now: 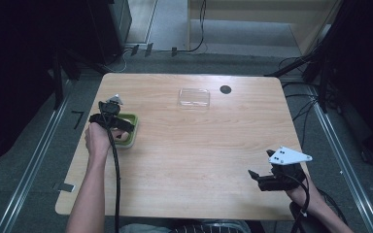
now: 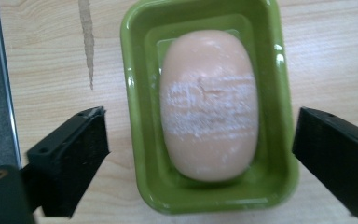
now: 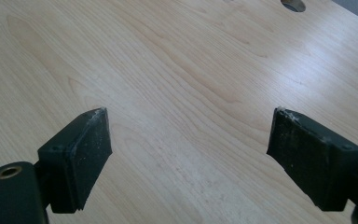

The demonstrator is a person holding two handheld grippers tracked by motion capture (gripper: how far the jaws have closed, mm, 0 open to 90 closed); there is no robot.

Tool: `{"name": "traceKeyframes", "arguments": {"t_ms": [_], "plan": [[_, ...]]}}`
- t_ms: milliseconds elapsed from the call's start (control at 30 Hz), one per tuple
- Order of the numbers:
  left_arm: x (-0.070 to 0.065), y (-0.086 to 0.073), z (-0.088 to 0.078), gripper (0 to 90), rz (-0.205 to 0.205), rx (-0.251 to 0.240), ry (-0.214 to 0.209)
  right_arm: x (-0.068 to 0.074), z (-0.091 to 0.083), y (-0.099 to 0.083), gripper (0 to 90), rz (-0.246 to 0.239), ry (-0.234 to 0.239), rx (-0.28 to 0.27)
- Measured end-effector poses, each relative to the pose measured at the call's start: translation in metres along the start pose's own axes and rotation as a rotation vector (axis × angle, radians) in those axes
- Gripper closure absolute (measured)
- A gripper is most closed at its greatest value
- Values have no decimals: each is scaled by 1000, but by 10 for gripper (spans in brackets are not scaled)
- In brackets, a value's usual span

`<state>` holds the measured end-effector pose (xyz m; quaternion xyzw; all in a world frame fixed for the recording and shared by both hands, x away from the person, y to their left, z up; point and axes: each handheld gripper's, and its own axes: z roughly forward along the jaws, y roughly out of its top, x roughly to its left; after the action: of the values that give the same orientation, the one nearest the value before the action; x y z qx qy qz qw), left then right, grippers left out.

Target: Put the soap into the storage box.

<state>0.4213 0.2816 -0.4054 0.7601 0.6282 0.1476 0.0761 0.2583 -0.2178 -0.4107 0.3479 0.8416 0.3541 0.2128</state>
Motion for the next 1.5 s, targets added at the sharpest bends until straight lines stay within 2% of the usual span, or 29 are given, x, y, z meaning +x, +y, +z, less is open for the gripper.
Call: {"name": "traceKeyframes", "arguments": {"t_ms": [333,600,700,933,1167,1233,1500], "plan": [[-10,-10,-15,0,68,38,-20,0,0,0,134,0,0,-1],[-16,-23,-17,0,119,86,-30,0,0,0,134,0,0,1],[-17,-28,-19,0,122,96,-31,0,0,0,134,-3,-1,-1],[-21,-40,-22,0,163,127,-31,0,0,0,134,-1,-1,3],[-25,-54,-23,0,185,158,-30,0,0,0,133,-5,-1,1],[-26,-58,-23,0,193,178,-36,0,0,0,134,-3,-1,0],[-30,-76,-22,0,213,200,-40,0,0,0,133,-5,-1,0]]}}
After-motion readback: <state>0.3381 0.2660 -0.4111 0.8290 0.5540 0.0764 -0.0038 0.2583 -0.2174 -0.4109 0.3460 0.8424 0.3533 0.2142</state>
